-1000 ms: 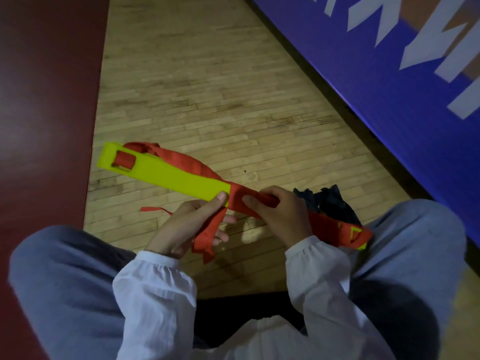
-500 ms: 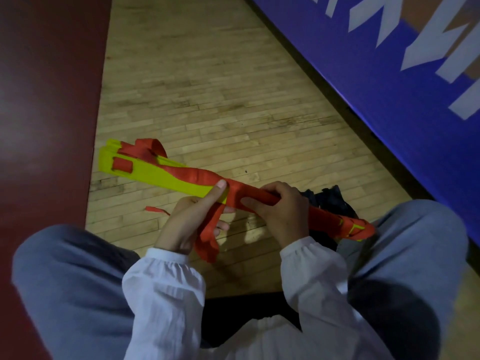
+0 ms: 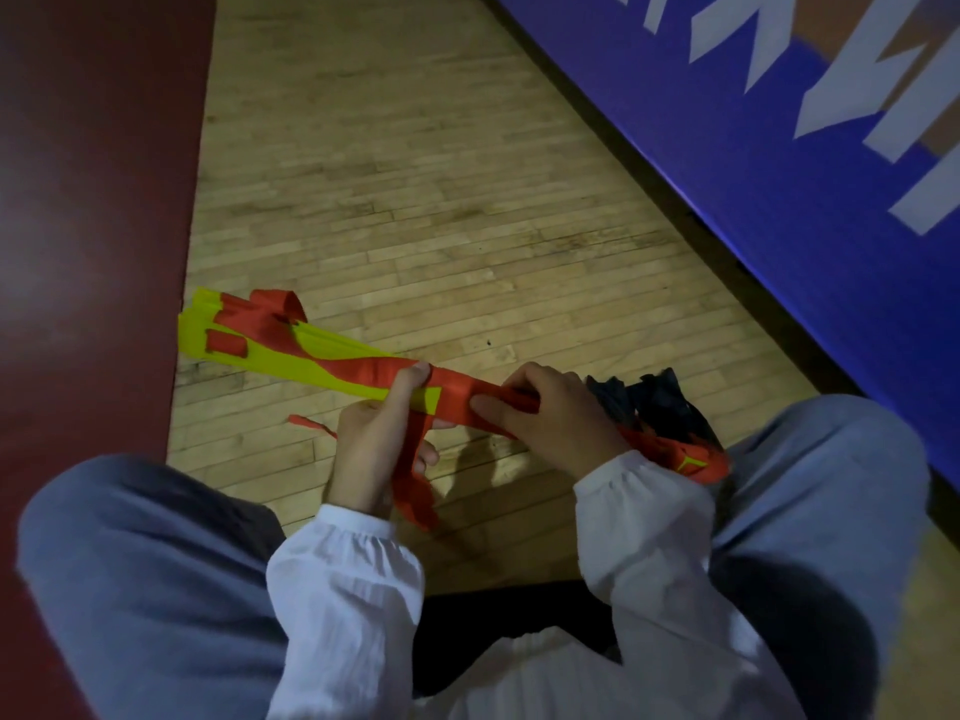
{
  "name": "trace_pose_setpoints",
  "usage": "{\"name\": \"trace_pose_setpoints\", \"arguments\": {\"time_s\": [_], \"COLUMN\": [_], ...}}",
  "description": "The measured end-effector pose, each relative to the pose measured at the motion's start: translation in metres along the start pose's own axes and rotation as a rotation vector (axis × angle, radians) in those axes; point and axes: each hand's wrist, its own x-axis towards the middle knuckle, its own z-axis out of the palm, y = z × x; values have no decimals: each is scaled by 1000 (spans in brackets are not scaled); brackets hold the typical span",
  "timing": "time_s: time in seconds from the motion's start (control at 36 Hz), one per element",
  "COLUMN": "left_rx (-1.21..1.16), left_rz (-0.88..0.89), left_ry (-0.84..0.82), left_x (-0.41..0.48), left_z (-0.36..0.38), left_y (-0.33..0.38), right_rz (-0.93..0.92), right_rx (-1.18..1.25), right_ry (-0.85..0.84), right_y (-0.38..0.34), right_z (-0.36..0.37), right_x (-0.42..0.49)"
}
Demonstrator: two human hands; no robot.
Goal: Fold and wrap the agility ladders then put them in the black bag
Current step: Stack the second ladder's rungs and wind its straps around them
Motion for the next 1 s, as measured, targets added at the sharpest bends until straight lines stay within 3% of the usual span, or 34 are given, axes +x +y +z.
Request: {"name": "trace_pose_setpoints", "arguments": {"time_s": [0.28, 0.53, 0.72, 1.0], "left_rx": [94, 42, -28, 48], "left_rz": [127, 45, -91, -79], "left_ry": [-129, -265, -485, -469], "left_x": [1, 5, 6, 8], "left_z": [-7, -12, -19, -17], "left_y": [4, 3, 4, -1], "right_rz": [40, 23, 42, 42], "right_rx": [84, 156, 183, 105], "right_ry": [-202, -117, -44, 113], "right_y": [-7, -1, 1, 4], "right_z": [-16, -6, 1, 10], "right_x": [-8, -10, -10, -9]}}
